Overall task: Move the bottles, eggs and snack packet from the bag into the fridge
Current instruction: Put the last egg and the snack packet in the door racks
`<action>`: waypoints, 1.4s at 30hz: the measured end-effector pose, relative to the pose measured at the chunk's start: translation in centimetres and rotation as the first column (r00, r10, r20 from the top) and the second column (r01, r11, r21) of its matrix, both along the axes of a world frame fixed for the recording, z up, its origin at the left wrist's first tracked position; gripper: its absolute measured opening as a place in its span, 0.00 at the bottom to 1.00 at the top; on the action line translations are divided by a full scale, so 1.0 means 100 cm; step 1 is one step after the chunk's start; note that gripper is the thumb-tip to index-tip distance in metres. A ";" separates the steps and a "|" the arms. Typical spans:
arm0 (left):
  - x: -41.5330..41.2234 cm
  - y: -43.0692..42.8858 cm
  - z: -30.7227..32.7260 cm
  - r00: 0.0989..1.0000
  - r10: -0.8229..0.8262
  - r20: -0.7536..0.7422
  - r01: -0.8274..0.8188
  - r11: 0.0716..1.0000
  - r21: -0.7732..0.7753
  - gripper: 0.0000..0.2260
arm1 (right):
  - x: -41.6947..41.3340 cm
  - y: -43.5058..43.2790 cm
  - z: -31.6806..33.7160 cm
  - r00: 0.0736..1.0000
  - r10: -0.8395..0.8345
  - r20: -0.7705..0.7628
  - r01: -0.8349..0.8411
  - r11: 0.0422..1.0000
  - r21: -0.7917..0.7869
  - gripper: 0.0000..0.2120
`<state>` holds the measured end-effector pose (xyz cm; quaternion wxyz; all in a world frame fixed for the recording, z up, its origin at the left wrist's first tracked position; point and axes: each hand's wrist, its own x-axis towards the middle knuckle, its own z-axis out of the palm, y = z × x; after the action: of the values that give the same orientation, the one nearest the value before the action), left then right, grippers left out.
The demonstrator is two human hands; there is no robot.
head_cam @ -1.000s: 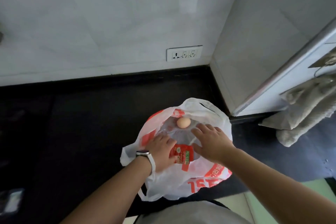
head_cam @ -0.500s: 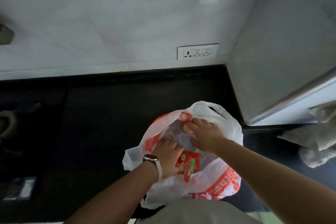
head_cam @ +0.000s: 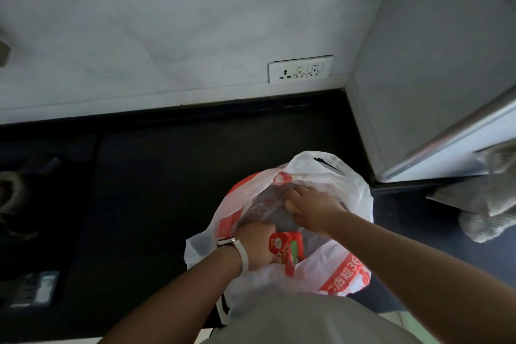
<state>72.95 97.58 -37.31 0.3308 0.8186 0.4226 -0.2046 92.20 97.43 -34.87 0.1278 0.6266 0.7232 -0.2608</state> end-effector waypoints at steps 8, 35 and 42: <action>-0.006 0.007 0.032 0.995 0.101 0.004 -0.100 0.989 -0.106 0.08 | 0.009 -0.032 0.012 0.985 -0.152 -0.078 0.154 0.988 0.028 0.23; 0.008 -0.041 0.121 0.174 0.864 0.473 -0.752 0.427 -0.502 0.11 | 0.029 -0.091 0.091 0.305 -0.561 -0.770 0.699 0.681 -0.219 0.08; 0.033 -0.068 0.150 -0.056 0.851 0.522 -0.742 0.314 -0.592 0.11 | 0.051 -0.084 0.115 0.353 -0.447 -0.822 0.577 0.796 -0.184 0.09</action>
<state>76.24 90.82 -22.36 0.5803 0.3822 0.6092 0.3821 97.34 89.01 -23.42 -0.3633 0.6244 0.4757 -0.5018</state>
